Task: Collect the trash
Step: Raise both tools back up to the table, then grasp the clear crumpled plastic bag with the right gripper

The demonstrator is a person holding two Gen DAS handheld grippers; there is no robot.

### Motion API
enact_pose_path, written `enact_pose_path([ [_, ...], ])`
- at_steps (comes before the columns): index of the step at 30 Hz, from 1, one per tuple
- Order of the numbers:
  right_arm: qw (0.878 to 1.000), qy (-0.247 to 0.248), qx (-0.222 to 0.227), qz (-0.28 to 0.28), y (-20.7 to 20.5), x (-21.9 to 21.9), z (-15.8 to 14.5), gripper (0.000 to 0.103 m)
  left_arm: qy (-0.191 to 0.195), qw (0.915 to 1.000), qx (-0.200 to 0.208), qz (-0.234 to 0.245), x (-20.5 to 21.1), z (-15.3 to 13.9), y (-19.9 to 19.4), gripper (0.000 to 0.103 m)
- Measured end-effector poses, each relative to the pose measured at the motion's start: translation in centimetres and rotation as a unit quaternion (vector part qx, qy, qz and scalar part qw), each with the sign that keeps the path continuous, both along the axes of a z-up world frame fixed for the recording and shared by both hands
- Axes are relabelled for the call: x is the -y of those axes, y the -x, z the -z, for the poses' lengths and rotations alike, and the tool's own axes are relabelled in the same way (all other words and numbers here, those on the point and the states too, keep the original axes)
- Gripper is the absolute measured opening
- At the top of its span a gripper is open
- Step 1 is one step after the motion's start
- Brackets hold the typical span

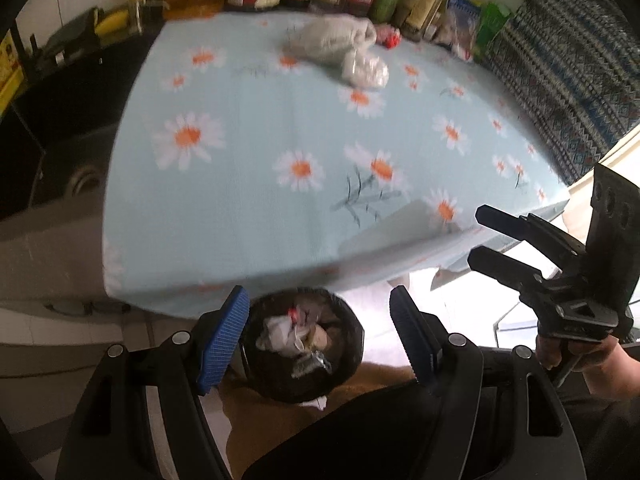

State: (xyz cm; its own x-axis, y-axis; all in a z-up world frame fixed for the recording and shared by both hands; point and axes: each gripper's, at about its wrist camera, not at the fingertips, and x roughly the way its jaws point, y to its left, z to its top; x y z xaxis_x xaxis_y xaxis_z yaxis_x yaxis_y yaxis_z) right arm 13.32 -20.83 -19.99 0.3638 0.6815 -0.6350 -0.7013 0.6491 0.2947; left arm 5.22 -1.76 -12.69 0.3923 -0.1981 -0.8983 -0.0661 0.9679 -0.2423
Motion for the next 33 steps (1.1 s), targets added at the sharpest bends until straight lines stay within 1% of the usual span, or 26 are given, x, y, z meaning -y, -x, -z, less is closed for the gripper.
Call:
enact_pose_path([
  [3,1.0,-0.01,0.006,0.023,-1.1,0.1,-0.8,0.071,-0.007,0.9999,0.01,0.006,-0.4,-0.7,-0.5,0.071],
  [6,0.999,-0.012,-0.012,0.046,-3.1,-0.7,-1.3,0.071,-0.008,0.9997,0.023,0.009,-1.1,-1.2,-0.7,0.071],
  [10,0.998,-0.002,0.008,0.068,-6.0,-2.3,-2.7,0.071,-0.009,0.9989,0.045,0.007,-1.9,-1.9,-1.0,0.071],
  [12,0.997,-0.003,0.01,0.072,-7.7,-3.3,-3.4,0.071,-0.007,0.9983,0.057,0.003,-2.6,-2.3,-1.2,0.071],
  [14,0.996,0.024,0.026,0.086,-9.6,-4.8,-3.8,0.071,-0.006,0.9976,0.068,-0.001,-3.2,-2.8,-1.3,0.071],
  [15,0.995,0.03,0.03,0.087,-10.3,-5.3,-3.9,0.071,-0.005,0.9973,0.073,-0.003,-3.4,-3.0,-1.4,0.071],
  [18,0.993,0.057,0.037,0.095,-13.3,-7.5,-3.6,0.071,-0.004,0.996,0.088,-0.013,-4.5,-3.7,-1.2,0.071],
  [20,0.993,0.067,0.033,0.093,-14.9,-8.7,-3.1,0.071,-0.002,0.995,0.097,-0.023,-5.4,-4.1,-0.8,0.071],
  [24,0.991,0.102,0.029,0.087,-17.4,-11.0,-1.8,0.071,0.001,0.9935,0.106,-0.043,-6.8,-4.3,-0.5,0.071],
  [28,0.99,0.111,0.021,0.088,-18.8,-11.9,-0.9,0.071,-0.006,0.993,0.105,-0.054,-7.6,-4.2,-0.3,0.071],
  [30,0.989,0.115,0.023,0.088,-19.1,-11.9,-0.7,0.065,-0.006,0.9926,0.105,-0.062,-8.1,-4.0,-0.3,0.071],
  [31,0.988,0.124,0.026,0.091,-19.2,-11.9,-0.6,0.058,-0.006,0.9925,0.104,-0.064,-8.2,-3.9,-0.4,0.071],
  [33,0.988,0.123,0.026,0.091,-19.3,-11.7,-0.4,0.057,-0.004,0.9922,0.104,-0.069,-8.3,-3.8,-0.6,0.071],
])
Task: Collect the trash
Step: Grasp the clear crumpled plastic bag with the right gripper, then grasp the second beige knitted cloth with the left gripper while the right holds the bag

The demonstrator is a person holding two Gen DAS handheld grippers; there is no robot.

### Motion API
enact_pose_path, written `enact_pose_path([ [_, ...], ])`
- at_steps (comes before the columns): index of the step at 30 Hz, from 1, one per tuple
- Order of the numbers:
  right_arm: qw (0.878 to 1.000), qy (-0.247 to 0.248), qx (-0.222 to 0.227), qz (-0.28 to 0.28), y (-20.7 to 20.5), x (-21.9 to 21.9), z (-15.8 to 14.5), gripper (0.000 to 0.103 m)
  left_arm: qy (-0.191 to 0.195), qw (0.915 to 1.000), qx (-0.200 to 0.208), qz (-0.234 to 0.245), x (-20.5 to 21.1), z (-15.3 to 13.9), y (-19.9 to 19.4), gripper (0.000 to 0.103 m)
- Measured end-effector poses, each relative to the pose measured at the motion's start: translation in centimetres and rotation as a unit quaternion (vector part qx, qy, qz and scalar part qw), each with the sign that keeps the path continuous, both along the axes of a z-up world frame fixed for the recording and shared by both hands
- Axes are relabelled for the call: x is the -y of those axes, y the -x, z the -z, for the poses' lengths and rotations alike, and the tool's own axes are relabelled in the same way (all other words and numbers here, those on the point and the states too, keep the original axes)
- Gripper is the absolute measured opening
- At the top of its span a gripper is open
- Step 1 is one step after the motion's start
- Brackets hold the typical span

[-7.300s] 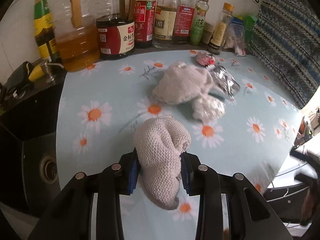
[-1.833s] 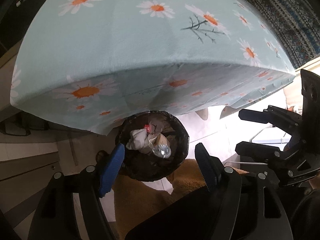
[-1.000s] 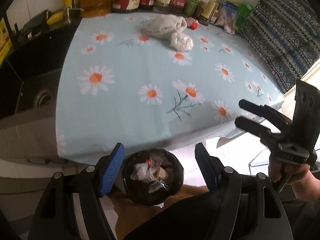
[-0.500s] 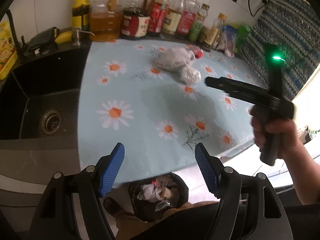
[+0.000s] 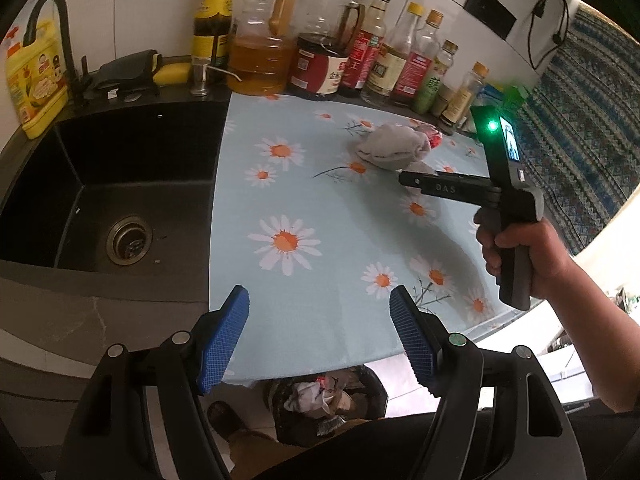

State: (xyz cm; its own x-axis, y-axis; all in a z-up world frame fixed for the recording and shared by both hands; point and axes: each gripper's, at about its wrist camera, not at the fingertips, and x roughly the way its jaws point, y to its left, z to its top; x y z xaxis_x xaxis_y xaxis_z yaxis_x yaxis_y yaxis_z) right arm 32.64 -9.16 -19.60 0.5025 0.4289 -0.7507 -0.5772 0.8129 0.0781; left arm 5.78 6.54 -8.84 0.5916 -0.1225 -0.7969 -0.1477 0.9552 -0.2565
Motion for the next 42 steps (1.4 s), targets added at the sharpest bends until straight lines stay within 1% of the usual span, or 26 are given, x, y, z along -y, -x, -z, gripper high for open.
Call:
enact_pose_path([
  [4,1.0,0.0,0.0,-0.004,0.1,0.3,0.3,0.057,0.003,0.9999,0.0,0.011,0.7,0.1,-0.6,0.071],
  [8,1.0,-0.01,-0.016,-0.01,0.0,0.6,0.5,0.053,0.005,0.9995,0.0,0.033,1.9,0.4,-2.0,0.071],
  [11,0.999,-0.016,-0.026,-0.007,0.0,1.1,0.4,0.052,0.01,0.9989,0.005,0.046,2.5,0.4,-2.7,0.071],
  [13,0.998,-0.036,-0.043,-0.002,0.3,1.9,0.3,0.052,0.015,0.9987,0.002,0.049,2.5,0.6,-3.2,0.071],
  [15,0.997,-0.051,-0.05,0.005,0.9,2.6,0.1,0.052,0.016,0.9985,-0.006,0.052,2.5,1.1,-3.5,0.071],
  [16,0.997,-0.061,-0.053,0.006,1.4,3.1,0.1,0.052,0.015,0.9984,-0.01,0.054,2.5,1.3,-3.7,0.075],
  [18,0.995,-0.075,-0.061,0.015,2.2,3.9,0.0,0.052,0.015,0.9982,-0.012,0.057,2.3,1.6,-4.1,0.078],
  [21,0.991,-0.105,-0.071,0.036,3.8,5.7,0.0,0.052,0.015,0.9978,-0.014,0.064,2.0,1.7,-5.0,0.078],
  [24,0.985,-0.15,-0.075,0.043,5.9,7.8,0.0,0.052,0.017,0.997,-0.011,0.075,2.0,1.6,-6.2,0.078],
  [29,0.977,-0.192,-0.077,0.054,9.2,10.3,0.4,0.052,0.023,0.9961,-0.013,0.085,2.1,1.8,-9.0,0.078],
  [32,0.974,-0.205,-0.072,0.059,10.6,11.2,0.2,0.052,0.018,0.9954,-0.008,0.094,2.6,1.8,-10.6,0.078],
  [34,0.975,-0.204,-0.065,0.06,11.4,11.4,0.2,0.052,0.015,0.9947,-0.012,0.1,3.2,2.2,-11.7,0.078],
  [36,0.975,-0.203,-0.064,0.06,11.8,11.6,0.0,0.052,0.023,0.993,-0.02,0.114,4.0,2.7,-12.9,0.078],
  [38,0.974,-0.207,-0.064,0.06,12.1,11.9,0.0,0.052,0.032,0.9906,-0.019,0.132,4.8,3.0,-13.8,0.086],
  [39,0.974,-0.211,-0.064,0.061,12.4,12.1,-0.1,0.052,0.035,0.9899,-0.017,0.136,5.1,3.0,-14.2,0.092],
  [42,0.973,-0.208,-0.07,0.066,13.1,12.4,0.1,0.053,0.031,0.989,-0.014,0.144,5.9,3.2,-15.3,0.093],
])
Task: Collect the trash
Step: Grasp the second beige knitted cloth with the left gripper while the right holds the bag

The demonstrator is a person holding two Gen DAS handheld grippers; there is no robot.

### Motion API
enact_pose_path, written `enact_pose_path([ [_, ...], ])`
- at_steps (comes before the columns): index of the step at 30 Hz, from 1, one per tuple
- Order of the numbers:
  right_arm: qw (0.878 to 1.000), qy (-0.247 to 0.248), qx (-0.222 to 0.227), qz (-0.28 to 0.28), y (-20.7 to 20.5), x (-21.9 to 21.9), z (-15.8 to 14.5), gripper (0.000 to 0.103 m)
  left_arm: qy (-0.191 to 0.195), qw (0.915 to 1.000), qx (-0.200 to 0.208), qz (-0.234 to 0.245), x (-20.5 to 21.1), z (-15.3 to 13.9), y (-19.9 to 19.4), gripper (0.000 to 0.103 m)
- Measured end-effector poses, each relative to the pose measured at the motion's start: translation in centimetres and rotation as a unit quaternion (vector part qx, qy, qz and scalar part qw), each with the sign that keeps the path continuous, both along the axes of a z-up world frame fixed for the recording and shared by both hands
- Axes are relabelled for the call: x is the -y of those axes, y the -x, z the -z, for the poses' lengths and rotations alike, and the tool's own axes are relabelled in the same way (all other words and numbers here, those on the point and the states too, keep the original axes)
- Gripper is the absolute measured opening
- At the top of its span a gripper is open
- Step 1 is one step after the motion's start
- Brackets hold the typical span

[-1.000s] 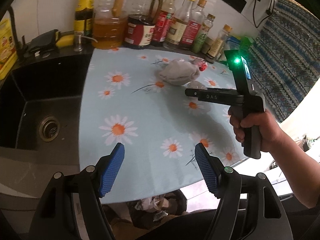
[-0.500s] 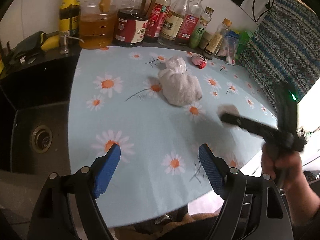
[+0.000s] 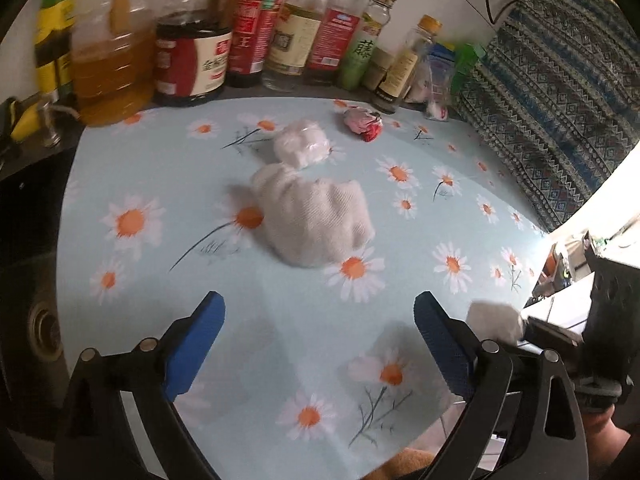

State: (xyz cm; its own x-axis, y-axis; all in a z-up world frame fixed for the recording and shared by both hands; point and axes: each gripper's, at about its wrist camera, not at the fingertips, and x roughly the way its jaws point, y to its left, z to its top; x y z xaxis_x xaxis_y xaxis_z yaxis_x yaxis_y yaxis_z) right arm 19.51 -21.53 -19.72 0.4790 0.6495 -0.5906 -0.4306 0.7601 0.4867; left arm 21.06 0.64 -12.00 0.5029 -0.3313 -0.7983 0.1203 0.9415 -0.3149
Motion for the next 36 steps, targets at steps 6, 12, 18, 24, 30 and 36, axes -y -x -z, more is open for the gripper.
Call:
enact_pose_path([
  [6,1.0,-0.026,0.0,0.007,1.6,0.9,-0.3,0.053,-0.014,0.9999,-0.001,0.0,0.6,0.2,-2.1,0.093],
  [12,0.999,-0.048,-0.007,0.013,2.5,1.8,-0.5,0.053,-0.021,0.9998,-0.003,0.005,1.0,0.5,-3.9,0.093],
  [18,0.997,-0.066,-0.013,0.026,2.9,2.8,-0.3,0.053,-0.044,0.9988,-0.01,0.02,2.4,1.2,-5.6,0.093],
  [24,0.997,-0.055,-0.011,0.044,3.8,4.2,-0.3,0.053,-0.058,0.9979,-0.013,0.022,3.4,1.5,-6.8,0.093],
  [30,0.997,-0.057,-0.006,0.059,4.8,5.3,-0.5,0.053,-0.086,0.9962,-0.01,0.011,4.2,2.2,-8.5,0.093],
  [36,0.996,-0.062,-0.005,0.059,5.6,5.5,-0.6,0.055,-0.104,0.9945,-0.009,0.008,3.9,3.3,-8.8,0.07],
])
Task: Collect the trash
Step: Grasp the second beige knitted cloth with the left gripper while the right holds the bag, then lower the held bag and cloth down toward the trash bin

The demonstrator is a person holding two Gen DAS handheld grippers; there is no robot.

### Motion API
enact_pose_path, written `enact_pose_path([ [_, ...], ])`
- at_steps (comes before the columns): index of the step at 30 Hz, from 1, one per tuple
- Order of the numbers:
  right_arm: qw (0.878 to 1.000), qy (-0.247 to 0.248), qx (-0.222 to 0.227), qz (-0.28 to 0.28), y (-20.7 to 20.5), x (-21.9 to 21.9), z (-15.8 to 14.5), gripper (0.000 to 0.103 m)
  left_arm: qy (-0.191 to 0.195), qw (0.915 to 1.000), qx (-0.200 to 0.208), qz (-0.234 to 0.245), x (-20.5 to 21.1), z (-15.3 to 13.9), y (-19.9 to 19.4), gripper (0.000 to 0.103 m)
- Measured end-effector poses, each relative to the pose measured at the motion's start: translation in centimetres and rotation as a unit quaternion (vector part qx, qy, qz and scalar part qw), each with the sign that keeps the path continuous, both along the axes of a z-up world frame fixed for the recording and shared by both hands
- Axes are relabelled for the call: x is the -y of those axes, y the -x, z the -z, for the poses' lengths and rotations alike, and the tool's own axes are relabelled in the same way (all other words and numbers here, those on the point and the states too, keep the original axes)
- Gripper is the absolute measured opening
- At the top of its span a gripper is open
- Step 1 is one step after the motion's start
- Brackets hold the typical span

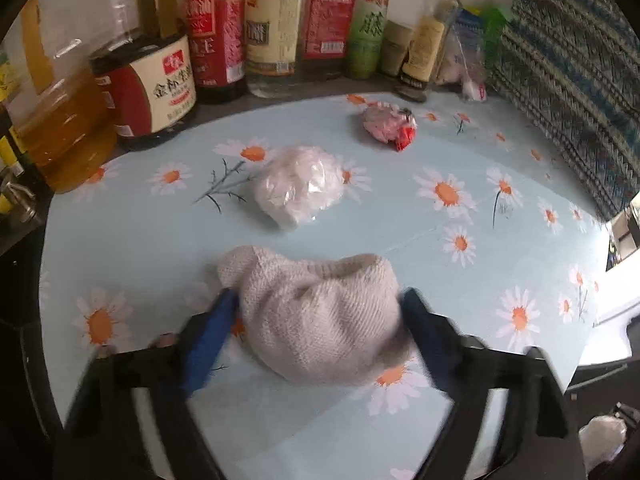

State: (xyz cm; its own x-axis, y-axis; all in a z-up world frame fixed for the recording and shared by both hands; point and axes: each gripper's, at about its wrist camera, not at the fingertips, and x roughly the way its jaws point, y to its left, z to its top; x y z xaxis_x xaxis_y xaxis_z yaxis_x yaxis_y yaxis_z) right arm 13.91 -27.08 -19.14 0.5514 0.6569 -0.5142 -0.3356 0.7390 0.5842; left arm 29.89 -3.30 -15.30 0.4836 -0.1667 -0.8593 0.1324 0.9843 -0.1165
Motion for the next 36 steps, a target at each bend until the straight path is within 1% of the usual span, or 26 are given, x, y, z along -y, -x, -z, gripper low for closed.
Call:
enact_pose_path([
  [1,1.0,-0.001,0.0,0.0,0.1,0.0,-0.1,0.055,-0.001,1.0,0.0,-0.001,-0.2,0.1,0.0,0.068],
  [5,1.0,0.011,0.002,-0.005,0.4,-0.4,0.0,0.054,0.02,0.9998,0.006,0.0,-0.7,-0.2,0.1,0.059],
  [7,1.0,0.01,0.0,-0.009,0.5,-0.5,0.1,0.054,0.021,0.9997,0.011,0.004,-0.7,-0.3,0.2,0.05],
  [10,1.0,0.007,0.003,-0.017,0.4,-0.6,-0.1,0.053,0.027,0.9995,0.017,0.008,-0.9,-0.6,0.9,0.041],
  [12,1.0,0.004,0.006,-0.019,0.3,-0.7,-0.2,0.053,0.031,0.9993,0.019,0.007,-1.1,-0.9,1.4,0.038],
  [16,1.0,0.012,0.012,-0.025,-0.1,-1.2,-0.4,0.053,0.052,0.9984,0.021,-0.001,-2.0,-1.7,3.0,0.038],
  [19,0.999,0.01,0.01,-0.037,-0.6,-1.5,-0.3,0.053,0.07,0.997,0.032,-0.008,-2.8,-2.9,4.7,0.038],
  [24,0.998,0.013,0.01,-0.063,-1.3,-2.6,-0.3,0.053,0.084,0.9956,0.04,-0.01,-3.3,-4.2,7.7,0.038],
  [27,0.997,0.011,0.006,-0.078,-1.7,-3.3,-0.1,0.053,0.089,0.9953,0.032,-0.021,-3.7,-4.5,9.6,0.038],
  [29,0.996,0.012,0.004,-0.088,-1.9,-3.9,0.1,0.053,0.101,0.994,0.033,-0.028,-4.0,-4.8,11.3,0.038],
  [33,0.993,0.014,0.0,-0.115,-1.8,-4.8,0.3,0.053,0.108,0.9929,0.029,-0.04,-4.2,-4.8,14.3,0.038],
  [36,0.991,0.016,-0.003,-0.13,-1.7,-5.2,0.6,0.053,0.101,0.9936,0.024,-0.045,-4.3,-4.5,16.5,0.038],
])
